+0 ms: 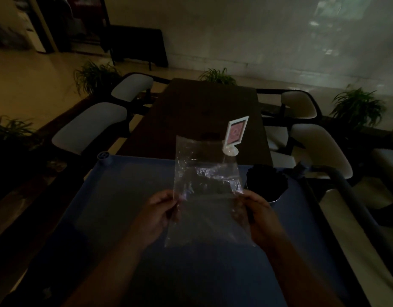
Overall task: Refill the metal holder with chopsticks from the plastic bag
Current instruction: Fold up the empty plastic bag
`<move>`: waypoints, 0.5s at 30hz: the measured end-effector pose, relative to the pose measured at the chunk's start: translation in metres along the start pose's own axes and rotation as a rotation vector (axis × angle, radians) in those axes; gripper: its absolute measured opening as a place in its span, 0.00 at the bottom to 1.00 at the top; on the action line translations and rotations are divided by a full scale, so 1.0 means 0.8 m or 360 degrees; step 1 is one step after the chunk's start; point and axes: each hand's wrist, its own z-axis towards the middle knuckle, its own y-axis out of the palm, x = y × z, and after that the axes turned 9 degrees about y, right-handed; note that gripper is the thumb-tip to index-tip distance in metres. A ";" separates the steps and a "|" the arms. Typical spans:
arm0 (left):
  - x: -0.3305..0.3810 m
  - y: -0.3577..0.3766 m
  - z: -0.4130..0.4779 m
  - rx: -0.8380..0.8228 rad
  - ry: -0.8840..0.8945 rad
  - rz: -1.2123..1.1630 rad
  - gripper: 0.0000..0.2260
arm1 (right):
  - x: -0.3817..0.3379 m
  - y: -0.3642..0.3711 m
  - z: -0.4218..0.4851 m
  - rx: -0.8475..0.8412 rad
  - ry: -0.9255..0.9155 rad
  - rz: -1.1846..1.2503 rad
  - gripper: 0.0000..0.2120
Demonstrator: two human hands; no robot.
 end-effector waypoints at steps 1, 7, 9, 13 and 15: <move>0.000 0.000 0.000 0.0008 0.0019 0.0013 0.20 | -0.002 0.001 -0.002 -0.0007 -0.0004 -0.0006 0.17; 0.007 0.015 0.005 0.0255 0.0181 0.0285 0.14 | -0.017 0.003 -0.010 0.0057 -0.0027 -0.0390 0.15; 0.012 0.019 0.007 0.0269 0.0221 0.0452 0.13 | -0.021 0.006 -0.011 0.0138 -0.0029 -0.0470 0.16; 0.024 0.023 0.009 0.0213 0.0221 0.0561 0.13 | -0.030 0.008 -0.010 0.0235 -0.0041 -0.0492 0.17; 0.029 0.029 0.009 0.0148 0.0250 0.0609 0.09 | -0.031 0.009 -0.009 0.0220 -0.0069 -0.0629 0.12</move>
